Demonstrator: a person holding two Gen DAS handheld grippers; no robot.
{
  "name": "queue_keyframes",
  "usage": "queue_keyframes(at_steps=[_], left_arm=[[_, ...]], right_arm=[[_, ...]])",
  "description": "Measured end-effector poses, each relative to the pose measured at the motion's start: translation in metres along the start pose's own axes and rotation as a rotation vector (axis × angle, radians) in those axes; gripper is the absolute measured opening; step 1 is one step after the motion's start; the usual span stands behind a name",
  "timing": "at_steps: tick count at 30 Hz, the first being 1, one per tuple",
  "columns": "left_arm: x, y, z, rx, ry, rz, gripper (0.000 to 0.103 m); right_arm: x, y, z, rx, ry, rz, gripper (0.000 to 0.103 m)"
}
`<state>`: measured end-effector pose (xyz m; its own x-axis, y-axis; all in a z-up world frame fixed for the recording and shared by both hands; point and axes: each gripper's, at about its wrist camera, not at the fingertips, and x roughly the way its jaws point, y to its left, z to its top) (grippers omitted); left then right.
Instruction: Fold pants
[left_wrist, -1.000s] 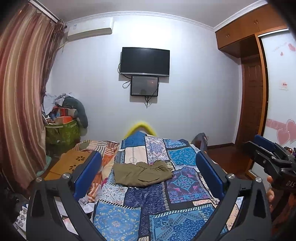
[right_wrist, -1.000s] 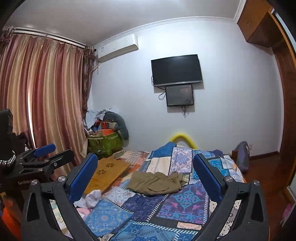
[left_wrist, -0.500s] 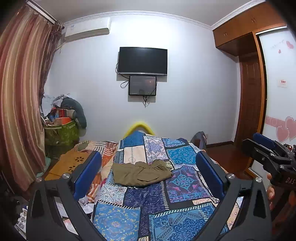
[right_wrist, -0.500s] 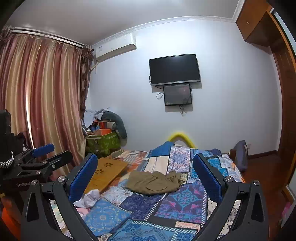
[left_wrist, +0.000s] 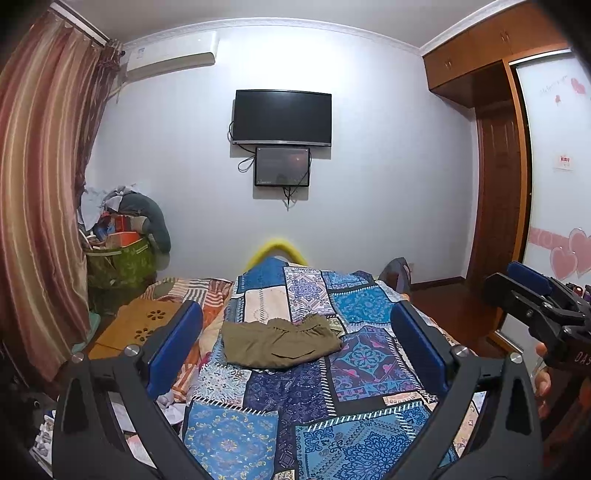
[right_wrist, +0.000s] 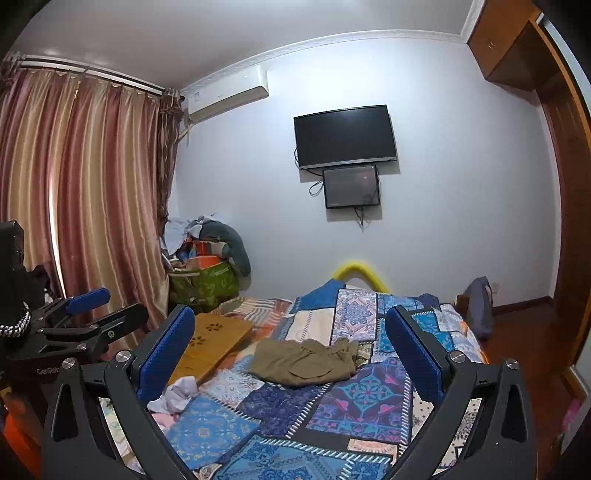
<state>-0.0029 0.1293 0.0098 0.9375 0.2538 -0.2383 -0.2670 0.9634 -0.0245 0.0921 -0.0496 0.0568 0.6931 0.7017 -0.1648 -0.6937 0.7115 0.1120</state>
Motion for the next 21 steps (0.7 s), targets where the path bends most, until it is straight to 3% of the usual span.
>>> queue_keyframes(at_steps=[21], left_arm=[[0.0010,-0.0053,-0.0012,0.021,0.003,-0.017,0.103]], right_arm=[[0.0025,0.0014,-0.0006,0.005,0.002,0.004,0.103]])
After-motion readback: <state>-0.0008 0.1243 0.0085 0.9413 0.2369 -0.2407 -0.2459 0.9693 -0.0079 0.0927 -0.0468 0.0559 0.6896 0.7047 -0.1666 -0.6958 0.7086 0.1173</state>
